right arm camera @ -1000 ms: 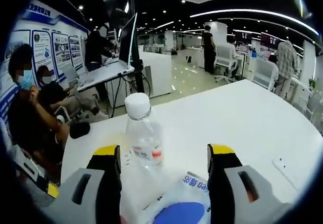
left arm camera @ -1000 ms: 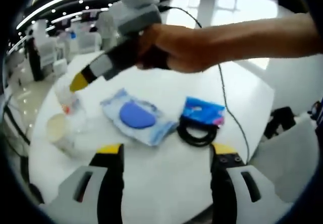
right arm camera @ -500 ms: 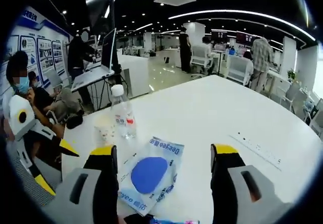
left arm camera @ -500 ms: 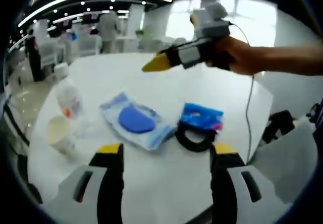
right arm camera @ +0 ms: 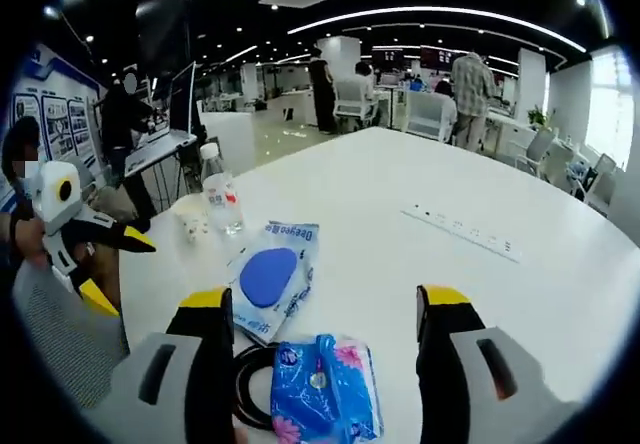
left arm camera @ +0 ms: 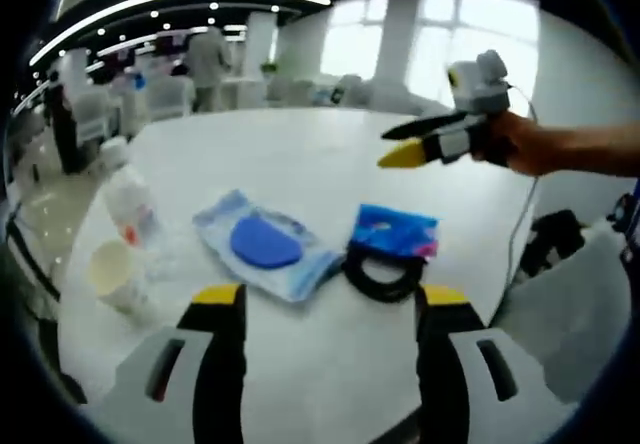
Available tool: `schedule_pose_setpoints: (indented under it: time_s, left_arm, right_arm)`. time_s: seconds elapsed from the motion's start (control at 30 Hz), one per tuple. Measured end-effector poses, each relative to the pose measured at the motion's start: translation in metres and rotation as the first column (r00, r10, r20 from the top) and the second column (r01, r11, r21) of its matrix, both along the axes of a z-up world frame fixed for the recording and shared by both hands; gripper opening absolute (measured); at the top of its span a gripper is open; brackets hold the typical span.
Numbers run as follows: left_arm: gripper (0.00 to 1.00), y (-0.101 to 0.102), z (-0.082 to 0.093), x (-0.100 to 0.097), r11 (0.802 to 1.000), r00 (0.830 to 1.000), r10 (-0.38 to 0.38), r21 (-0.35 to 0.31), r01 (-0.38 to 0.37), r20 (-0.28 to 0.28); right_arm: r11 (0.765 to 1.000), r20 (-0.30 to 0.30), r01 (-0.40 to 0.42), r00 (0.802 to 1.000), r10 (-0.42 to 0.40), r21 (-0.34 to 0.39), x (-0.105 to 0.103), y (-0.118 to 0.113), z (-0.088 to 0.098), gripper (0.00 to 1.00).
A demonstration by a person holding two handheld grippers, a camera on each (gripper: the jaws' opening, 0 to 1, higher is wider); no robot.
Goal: Arrange the tabletop items into an orderly group along one side of the table until the central work area is clear of visible clutter.
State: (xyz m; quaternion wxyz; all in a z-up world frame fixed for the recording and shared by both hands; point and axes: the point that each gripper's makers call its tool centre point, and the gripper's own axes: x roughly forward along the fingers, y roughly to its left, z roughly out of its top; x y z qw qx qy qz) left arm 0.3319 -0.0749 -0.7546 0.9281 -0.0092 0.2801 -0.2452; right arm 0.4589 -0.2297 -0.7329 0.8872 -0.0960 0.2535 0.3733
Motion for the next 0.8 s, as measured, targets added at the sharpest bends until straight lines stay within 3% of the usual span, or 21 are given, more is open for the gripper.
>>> schedule_pose_setpoints:
  time_s: [0.17, 0.53, 0.6, 0.8]
  left_arm:
    - [0.64, 0.002, 0.001, 0.001, 1.000, 1.000, 0.009, -0.013, -0.009, 0.001]
    - [0.65, 0.006, 0.005, 0.006, 0.999, 1.000, 0.030, -0.042, -0.030, 0.007]
    - [0.67, 0.000, 0.006, 0.004, 0.997, 1.000, 0.015, -0.072, -0.015, -0.001]
    - [0.70, -0.012, -0.002, -0.002, 0.999, 0.999, -0.046, -0.024, 0.045, -0.020]
  right_arm:
    - [0.994, -0.042, 0.099, 0.994, -0.097, 0.047, -0.010, -0.020, -0.011, 0.73]
    - [0.973, -0.117, 0.228, 0.968, -0.224, 0.020, -0.036, -0.045, -0.047, 0.71]
    - [0.970, -0.123, 0.243, 0.963, -0.240, 0.015, -0.041, -0.048, -0.051, 0.71]
    - [0.946, -0.168, 0.323, 0.934, -0.316, 0.015, -0.051, -0.062, -0.066, 0.70]
